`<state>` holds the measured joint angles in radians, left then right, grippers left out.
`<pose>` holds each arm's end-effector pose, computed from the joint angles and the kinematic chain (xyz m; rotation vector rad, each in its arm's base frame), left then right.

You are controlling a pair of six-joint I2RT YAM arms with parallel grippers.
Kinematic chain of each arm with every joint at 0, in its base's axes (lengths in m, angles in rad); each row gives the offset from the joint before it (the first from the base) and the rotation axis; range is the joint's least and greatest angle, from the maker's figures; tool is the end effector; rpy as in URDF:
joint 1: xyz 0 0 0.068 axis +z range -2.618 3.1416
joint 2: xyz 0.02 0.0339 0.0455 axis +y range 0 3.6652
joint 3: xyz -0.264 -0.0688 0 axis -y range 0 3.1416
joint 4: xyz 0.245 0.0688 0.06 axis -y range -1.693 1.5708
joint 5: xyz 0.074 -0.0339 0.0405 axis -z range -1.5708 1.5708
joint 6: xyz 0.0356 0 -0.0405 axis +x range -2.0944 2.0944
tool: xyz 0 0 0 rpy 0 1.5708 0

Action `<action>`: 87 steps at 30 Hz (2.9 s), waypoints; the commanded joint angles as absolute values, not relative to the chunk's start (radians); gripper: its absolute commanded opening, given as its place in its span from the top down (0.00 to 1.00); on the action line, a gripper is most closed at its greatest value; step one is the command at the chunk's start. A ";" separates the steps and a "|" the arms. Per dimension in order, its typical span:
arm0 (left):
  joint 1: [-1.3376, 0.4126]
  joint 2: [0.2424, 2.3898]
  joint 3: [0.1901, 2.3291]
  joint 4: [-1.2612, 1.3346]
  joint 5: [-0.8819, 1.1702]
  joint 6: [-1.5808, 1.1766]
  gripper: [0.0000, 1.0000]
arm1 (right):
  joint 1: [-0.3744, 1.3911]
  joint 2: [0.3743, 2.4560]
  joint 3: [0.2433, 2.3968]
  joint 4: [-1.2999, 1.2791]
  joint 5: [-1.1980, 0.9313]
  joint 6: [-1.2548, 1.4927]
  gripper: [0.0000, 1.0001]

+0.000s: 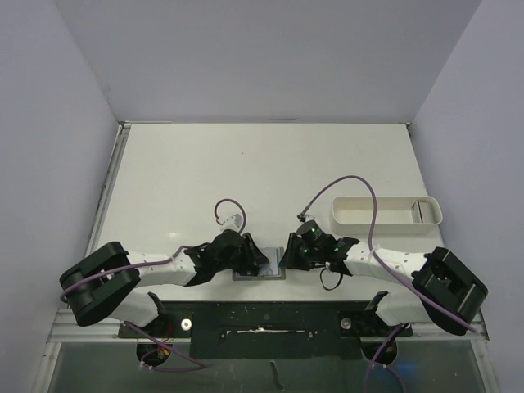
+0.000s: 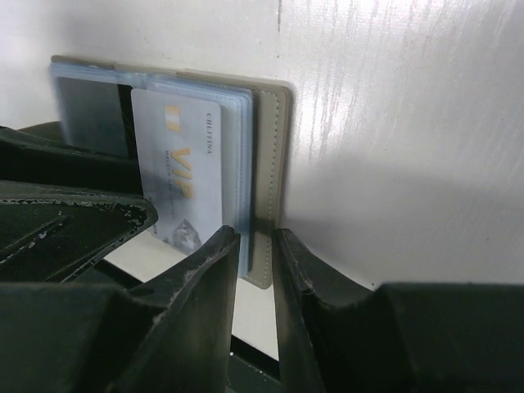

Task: Put the credit cards into the card holder
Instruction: Insert the credit card into the card holder, then close the card holder at the center of the board.

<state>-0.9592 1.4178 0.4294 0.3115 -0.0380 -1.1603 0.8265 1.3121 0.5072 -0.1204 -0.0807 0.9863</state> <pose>0.1447 -0.2039 0.1342 -0.2720 2.4705 -1.0159 0.1547 0.1722 0.1463 0.1791 2.6937 0.7780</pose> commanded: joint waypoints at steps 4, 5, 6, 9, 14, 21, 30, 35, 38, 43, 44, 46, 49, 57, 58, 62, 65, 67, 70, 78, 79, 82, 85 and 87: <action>-0.966 1.359 0.468 0.272 -0.060 -1.147 0.62 | 0.836 1.232 0.535 -0.106 -0.035 0.967 0.79; -0.966 1.367 0.469 0.282 -0.055 -1.147 0.62 | 0.835 1.235 0.534 -0.103 -0.032 0.966 0.79; -0.966 1.380 0.469 0.293 -0.049 -1.147 0.62 | 0.835 1.242 0.535 -0.100 -0.032 0.964 0.80; -0.966 1.416 0.479 0.310 -0.036 -1.144 0.64 | 0.833 1.275 0.541 -0.080 -0.041 0.959 0.81; -0.968 1.462 0.505 0.314 -0.018 -1.124 0.80 | 0.834 1.318 0.537 -0.040 -0.059 0.957 0.83; -0.973 1.454 0.531 0.313 -0.013 -1.086 0.78 | 0.834 1.350 0.537 -0.026 -0.073 0.954 0.85; -0.937 1.351 0.565 0.097 -0.050 -1.045 0.58 | 0.831 1.296 0.560 -0.090 -0.048 0.942 0.80; -0.890 1.254 0.579 -0.026 -0.056 -1.008 0.52 | 0.829 1.293 0.611 -0.155 -0.032 0.920 0.70; -0.844 1.188 0.569 -0.096 -0.054 -0.988 0.51 | 0.828 1.289 0.623 -0.162 -0.025 0.923 0.64; -0.790 1.093 0.562 -0.238 -0.075 -0.949 0.49 | 0.828 1.287 0.618 -0.153 -0.007 0.954 0.47; -0.782 1.077 0.561 -0.259 -0.075 -0.939 0.49 | 0.828 1.287 0.612 -0.144 -0.010 0.958 0.44; -0.766 1.053 0.557 -0.290 -0.071 -0.928 0.47 | 0.828 1.287 0.601 -0.127 -0.015 0.967 0.39; -0.754 1.038 0.547 -0.317 -0.058 -0.916 0.45 | 0.827 1.289 0.586 -0.099 -0.027 0.972 0.32; -0.752 1.049 0.499 -0.276 -0.017 -0.915 0.44 | 0.825 1.325 0.572 -0.058 -0.036 0.979 0.15; -0.750 1.056 0.494 -0.269 -0.018 -0.914 0.44 | 0.826 1.325 0.568 -0.052 -0.037 0.980 0.14; -0.747 1.085 0.485 -0.267 -0.032 -0.913 0.44 | 0.827 1.327 0.545 -0.021 -0.037 0.991 0.10; -0.746 1.091 0.473 -0.265 -0.043 -0.910 0.44 | 0.825 1.336 0.525 0.007 -0.042 0.999 0.10; -0.746 1.093 0.470 -0.268 -0.053 -0.908 0.44 | 0.825 1.345 0.521 0.021 -0.056 1.000 0.10; -0.746 1.092 0.458 -0.261 -0.061 -0.909 0.48 | 0.827 1.356 0.524 0.031 -0.063 1.002 0.10; -0.746 1.119 0.426 -0.178 -0.020 -0.910 0.65 | 0.822 1.373 0.533 0.086 -0.119 1.012 0.10; -0.747 1.123 0.424 -0.169 -0.012 -0.911 0.69 | 0.822 1.378 0.539 0.101 -0.132 1.002 0.10; -0.747 1.135 0.412 -0.137 0.004 -0.914 0.77 | 0.823 1.390 0.576 0.094 -0.154 0.987 0.10; -0.748 1.145 0.399 -0.105 0.018 -0.922 0.81 | 0.824 1.372 0.583 0.111 -0.164 0.993 0.10; -0.749 1.151 0.392 -0.091 0.020 -0.930 0.83 | 0.822 1.354 0.581 0.122 -0.170 1.003 0.10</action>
